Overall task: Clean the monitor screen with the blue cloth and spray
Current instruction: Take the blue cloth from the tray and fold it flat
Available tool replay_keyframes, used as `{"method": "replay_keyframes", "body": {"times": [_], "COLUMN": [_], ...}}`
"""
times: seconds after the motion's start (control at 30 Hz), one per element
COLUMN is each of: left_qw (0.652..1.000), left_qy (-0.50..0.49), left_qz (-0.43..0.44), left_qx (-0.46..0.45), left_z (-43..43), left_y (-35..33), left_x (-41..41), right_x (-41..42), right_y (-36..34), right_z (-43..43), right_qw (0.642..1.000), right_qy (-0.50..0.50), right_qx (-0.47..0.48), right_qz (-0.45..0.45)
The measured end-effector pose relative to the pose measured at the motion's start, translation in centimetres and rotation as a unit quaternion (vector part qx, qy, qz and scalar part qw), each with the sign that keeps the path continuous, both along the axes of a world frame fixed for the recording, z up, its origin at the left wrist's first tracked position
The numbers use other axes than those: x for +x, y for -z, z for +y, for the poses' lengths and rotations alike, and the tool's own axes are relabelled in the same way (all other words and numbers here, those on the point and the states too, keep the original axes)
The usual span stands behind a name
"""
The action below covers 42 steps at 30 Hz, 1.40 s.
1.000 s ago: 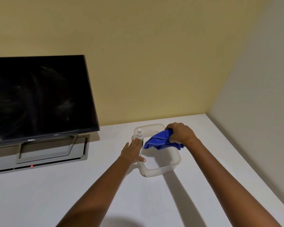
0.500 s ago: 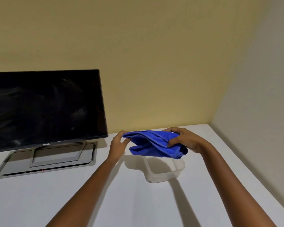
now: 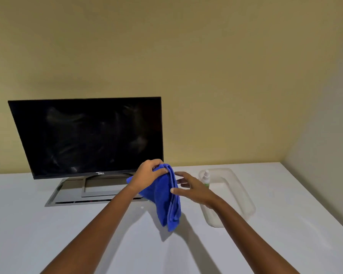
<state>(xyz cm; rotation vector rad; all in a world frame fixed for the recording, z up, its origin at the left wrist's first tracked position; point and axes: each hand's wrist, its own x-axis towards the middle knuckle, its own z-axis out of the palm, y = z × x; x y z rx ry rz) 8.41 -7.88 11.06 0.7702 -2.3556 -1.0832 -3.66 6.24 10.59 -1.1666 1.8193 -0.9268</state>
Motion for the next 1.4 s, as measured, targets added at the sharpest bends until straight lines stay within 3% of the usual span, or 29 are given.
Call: {"method": "replay_keyframes", "body": {"times": [0.1,0.3,0.47,0.57,0.67,0.77,0.83,1.1,1.23,1.4], "left_qw": [0.999,1.0,0.992,0.987,0.958,0.921,0.913,0.91,0.906,0.901], "left_qy": [0.026,0.002,-0.035,-0.095,-0.169,-0.202,-0.196,-0.157,-0.116,-0.139], "left_qz": [-0.021,-0.004,-0.005,-0.096,-0.135,-0.087,-0.051,-0.046,-0.063,-0.039], "left_qx": [-0.021,0.013,0.118,0.092,0.186,0.32,0.354,0.38,0.402,0.409], "left_z": [-0.1,-0.6,-1.3,-1.9,-2.2,-2.4,-2.7,-3.1,-2.9,-3.1], "left_y": [0.1,0.5,2.2,4.6,6.4,6.8,6.8,6.3,6.5,6.4], "left_x": [1.6,4.8,7.9,10.1,12.1,13.1,13.2,12.0,11.9,12.1], "right_x": [2.4,6.3,7.7,8.0,8.2,8.4,8.4,8.7,9.0,9.2], "right_y": [-0.6,-1.1,-0.9,-0.7,-0.7,-0.7,-0.7,-0.2,0.4,0.6], "right_z": [-1.8,-4.4,-5.6,-5.7,-5.7,-5.4,-5.2,-3.6,-2.8,-1.5], "right_qw": [0.996,0.979,0.972,0.974,0.976,0.978,0.979,0.974,0.969,0.964], "right_qy": [0.033,0.052,0.098,0.151,0.175,0.181,0.171,0.137,0.156,0.169], "right_qx": [-0.076,-0.12,-0.103,-0.105,-0.102,-0.102,-0.105,-0.098,-0.109,-0.12], "right_qz": [0.038,0.155,0.188,0.134,0.075,0.024,-0.029,-0.15,-0.157,-0.166]}}
